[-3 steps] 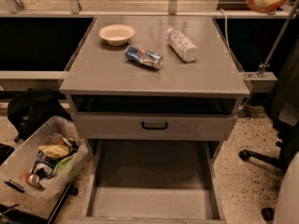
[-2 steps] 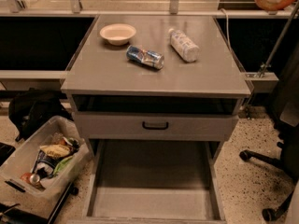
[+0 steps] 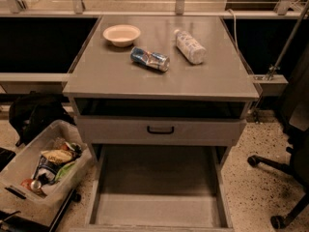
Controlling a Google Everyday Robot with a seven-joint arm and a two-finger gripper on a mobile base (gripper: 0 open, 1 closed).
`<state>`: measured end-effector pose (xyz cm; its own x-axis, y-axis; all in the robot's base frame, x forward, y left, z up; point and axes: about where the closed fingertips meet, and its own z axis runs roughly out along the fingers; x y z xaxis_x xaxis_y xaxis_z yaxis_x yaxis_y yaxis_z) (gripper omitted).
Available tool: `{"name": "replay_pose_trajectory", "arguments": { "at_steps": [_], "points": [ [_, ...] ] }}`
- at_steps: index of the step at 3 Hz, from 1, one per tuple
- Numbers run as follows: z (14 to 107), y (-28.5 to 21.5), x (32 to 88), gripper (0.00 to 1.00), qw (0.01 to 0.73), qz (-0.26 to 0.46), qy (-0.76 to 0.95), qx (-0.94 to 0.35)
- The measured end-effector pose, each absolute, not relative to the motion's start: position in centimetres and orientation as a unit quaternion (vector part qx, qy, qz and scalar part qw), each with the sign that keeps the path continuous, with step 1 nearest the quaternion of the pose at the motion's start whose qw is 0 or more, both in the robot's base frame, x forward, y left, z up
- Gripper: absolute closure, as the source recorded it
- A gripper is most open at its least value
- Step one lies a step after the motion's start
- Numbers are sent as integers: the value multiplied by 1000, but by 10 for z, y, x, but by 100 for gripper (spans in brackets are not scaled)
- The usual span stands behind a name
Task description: Place apple into middle drawer
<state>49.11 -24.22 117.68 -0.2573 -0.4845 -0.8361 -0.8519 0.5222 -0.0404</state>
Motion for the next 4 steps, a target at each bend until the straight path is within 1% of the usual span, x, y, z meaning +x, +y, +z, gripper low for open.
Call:
{"name": "replay_pose_trajectory", "arguments": {
  "at_steps": [1,2,3,4],
  "points": [
    [1189,-237,479,100,429,242,760,-425],
    [1182,-258,492,100,446,226,769,-400],
    [1181,-291,477,100,464,152,783,-386],
    [1210,-298,441,100,509,72,767,-384]
  ]
}}
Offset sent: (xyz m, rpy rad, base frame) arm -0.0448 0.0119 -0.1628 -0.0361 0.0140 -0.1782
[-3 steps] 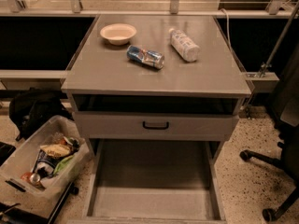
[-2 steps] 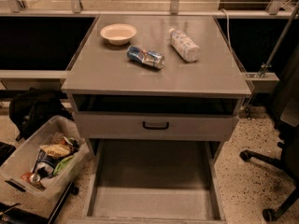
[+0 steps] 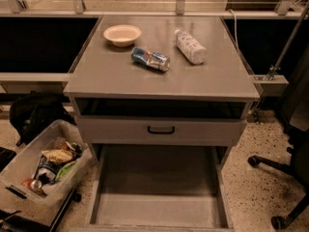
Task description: Place apple into middle drawer
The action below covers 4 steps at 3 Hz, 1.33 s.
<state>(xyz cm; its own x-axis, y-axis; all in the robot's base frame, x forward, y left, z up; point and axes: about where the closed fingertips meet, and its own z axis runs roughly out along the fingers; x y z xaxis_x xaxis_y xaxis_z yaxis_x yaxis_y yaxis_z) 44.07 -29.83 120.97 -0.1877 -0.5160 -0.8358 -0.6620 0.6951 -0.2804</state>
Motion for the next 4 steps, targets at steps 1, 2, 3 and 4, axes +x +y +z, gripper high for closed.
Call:
{"name": "replay_pose_trajectory", "arguments": {
  "at_steps": [1,2,3,4],
  "points": [
    [1222,-296,397,100,542,20,757,-364],
    [1179,-289,386,100,531,22,774,-345],
    [1139,-286,389,100,504,46,793,-339],
    [1139,-286,389,100,504,46,793,-339]
  ]
}}
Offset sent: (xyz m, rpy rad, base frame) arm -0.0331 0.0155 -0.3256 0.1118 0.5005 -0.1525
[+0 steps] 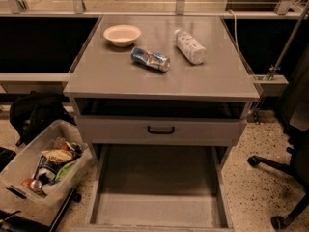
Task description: Place apple into middle drawer
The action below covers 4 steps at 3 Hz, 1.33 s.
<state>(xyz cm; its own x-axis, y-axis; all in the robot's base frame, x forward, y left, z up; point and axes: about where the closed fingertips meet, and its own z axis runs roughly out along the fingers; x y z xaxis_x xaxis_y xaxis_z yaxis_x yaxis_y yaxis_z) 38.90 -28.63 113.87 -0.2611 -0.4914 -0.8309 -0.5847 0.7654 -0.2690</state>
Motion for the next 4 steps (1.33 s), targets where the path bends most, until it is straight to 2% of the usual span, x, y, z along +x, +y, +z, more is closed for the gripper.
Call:
{"name": "replay_pose_trajectory", "arguments": {
  "at_steps": [2,4],
  "points": [
    [1054,-278,395,100,512,67,792,-324],
    [939,-256,396,100,565,80,784,-242]
  ]
}}
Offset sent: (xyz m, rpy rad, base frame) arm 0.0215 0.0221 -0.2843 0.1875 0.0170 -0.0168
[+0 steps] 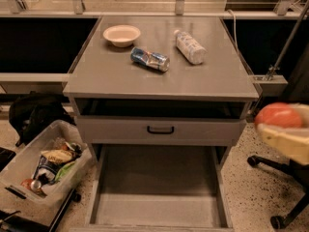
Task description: Place apple into middle drawer
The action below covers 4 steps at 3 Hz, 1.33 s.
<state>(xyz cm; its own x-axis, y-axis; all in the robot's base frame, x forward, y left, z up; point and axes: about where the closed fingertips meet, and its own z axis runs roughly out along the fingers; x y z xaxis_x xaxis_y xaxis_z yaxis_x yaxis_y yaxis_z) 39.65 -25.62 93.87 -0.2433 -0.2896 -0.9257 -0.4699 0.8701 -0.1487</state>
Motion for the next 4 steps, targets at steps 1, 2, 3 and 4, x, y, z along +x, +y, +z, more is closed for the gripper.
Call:
{"name": "replay_pose_trajectory", "arguments": {
  "at_steps": [1,2,3,4],
  "points": [
    [819,-236,401,100,537,107,810,-211],
    [763,-230,391,100,507,108,832,-199],
    [763,-230,391,100,507,108,832,-199],
    [733,-232,395,100,507,117,833,-190]
  ]
}}
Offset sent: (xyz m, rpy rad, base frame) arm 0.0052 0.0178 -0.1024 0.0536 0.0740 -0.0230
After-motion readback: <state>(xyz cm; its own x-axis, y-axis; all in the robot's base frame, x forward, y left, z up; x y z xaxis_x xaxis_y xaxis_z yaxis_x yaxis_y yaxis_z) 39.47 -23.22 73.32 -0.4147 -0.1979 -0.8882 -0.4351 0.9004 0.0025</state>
